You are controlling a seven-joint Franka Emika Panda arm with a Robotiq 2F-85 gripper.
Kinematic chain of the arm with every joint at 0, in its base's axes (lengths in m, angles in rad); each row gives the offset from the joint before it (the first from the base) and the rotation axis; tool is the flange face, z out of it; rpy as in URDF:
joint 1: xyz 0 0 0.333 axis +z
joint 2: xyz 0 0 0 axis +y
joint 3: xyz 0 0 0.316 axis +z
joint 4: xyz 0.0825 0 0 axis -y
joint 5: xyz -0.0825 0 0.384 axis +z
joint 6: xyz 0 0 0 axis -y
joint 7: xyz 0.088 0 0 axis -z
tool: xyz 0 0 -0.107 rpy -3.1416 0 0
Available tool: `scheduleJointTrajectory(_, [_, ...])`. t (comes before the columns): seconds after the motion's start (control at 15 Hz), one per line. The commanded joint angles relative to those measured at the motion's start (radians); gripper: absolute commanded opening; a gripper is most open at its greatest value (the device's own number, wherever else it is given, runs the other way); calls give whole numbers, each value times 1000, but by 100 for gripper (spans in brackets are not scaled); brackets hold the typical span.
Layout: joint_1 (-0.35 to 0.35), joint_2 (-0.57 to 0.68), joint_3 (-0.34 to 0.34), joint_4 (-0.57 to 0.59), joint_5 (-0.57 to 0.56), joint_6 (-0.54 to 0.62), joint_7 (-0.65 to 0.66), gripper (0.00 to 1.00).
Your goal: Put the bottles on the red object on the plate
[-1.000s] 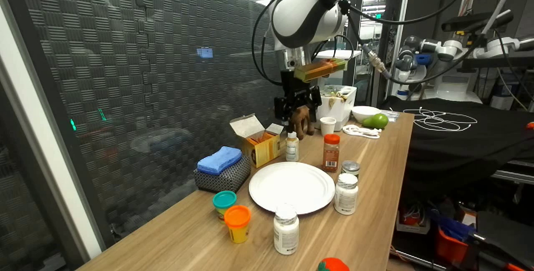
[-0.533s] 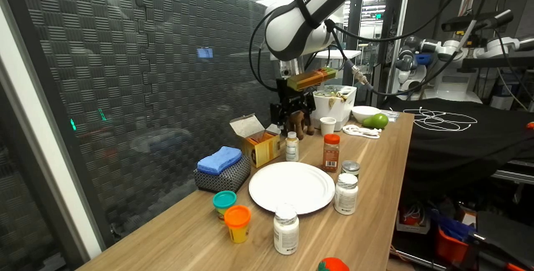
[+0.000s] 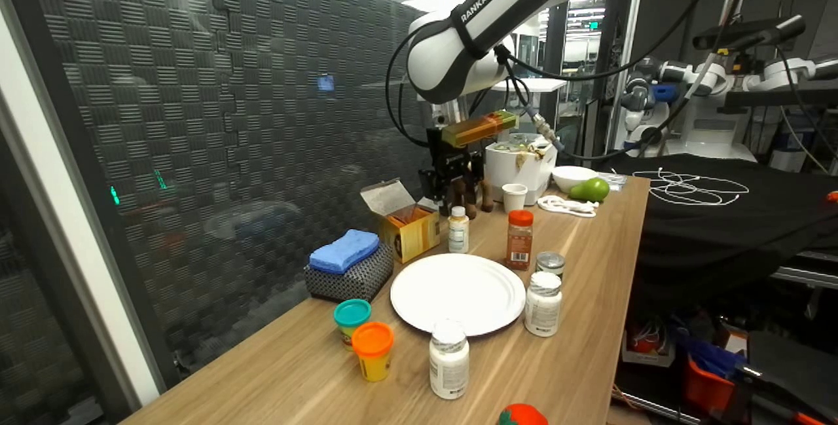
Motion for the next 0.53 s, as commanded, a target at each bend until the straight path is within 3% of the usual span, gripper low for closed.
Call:
scheduleJointTrajectory(0.0, [1,10,-9,51,23,-41,-21,42])
scheduleJointTrajectory(0.33, [6,-14,-12,17,22,-38,-8,6])
scheduleJointTrajectory(0.47, [7,-11,-11,13,24,-44,-6,8])
